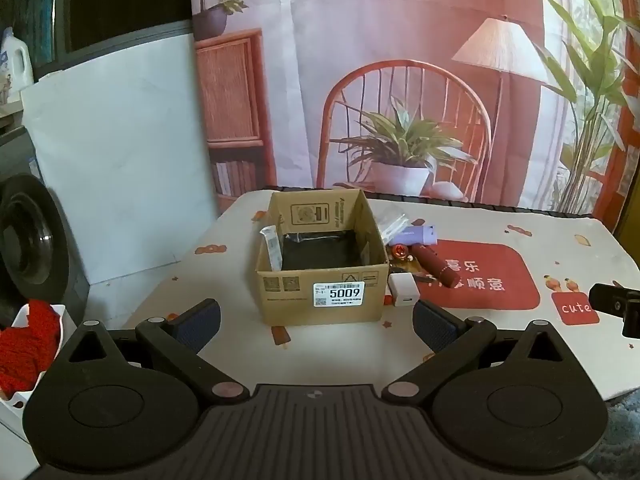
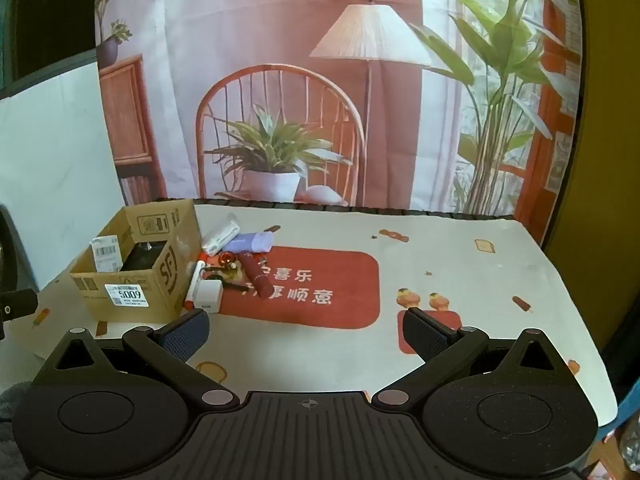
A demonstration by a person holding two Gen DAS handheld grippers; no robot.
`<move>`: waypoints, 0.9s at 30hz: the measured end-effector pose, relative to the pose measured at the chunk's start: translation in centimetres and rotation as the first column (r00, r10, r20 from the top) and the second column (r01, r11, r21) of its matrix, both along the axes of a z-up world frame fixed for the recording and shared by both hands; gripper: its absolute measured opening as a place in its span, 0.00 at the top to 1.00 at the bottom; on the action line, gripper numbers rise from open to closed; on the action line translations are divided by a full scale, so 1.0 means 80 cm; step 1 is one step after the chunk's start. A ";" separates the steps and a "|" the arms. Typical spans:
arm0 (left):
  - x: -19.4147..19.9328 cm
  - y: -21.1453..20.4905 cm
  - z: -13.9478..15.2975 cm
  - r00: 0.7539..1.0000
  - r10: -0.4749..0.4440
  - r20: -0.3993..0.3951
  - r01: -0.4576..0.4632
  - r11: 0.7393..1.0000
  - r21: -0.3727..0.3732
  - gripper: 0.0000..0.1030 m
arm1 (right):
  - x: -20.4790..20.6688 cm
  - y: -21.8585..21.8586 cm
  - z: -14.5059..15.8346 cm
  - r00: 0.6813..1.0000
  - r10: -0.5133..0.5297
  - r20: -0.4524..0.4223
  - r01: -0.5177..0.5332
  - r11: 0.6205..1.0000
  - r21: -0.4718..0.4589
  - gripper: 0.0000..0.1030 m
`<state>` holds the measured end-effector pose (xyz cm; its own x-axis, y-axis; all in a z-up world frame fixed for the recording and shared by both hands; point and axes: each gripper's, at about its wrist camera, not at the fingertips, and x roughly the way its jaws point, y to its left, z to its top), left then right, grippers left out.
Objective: Organize rigid objects
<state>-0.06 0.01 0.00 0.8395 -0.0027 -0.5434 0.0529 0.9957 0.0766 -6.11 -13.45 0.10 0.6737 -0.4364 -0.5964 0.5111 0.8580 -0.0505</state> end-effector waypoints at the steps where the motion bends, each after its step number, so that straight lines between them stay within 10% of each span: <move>1: 0.000 0.000 0.000 1.000 -0.001 -0.002 0.001 1.000 0.000 0.00 | 0.000 0.000 0.000 1.000 0.000 0.000 0.000 1.000 0.002 0.00; 27: 0.002 -0.004 -0.003 1.000 0.013 -0.022 -0.012 0.999 0.037 0.00 | 0.003 -0.004 -0.008 1.000 -0.012 -0.020 0.013 1.000 0.015 0.00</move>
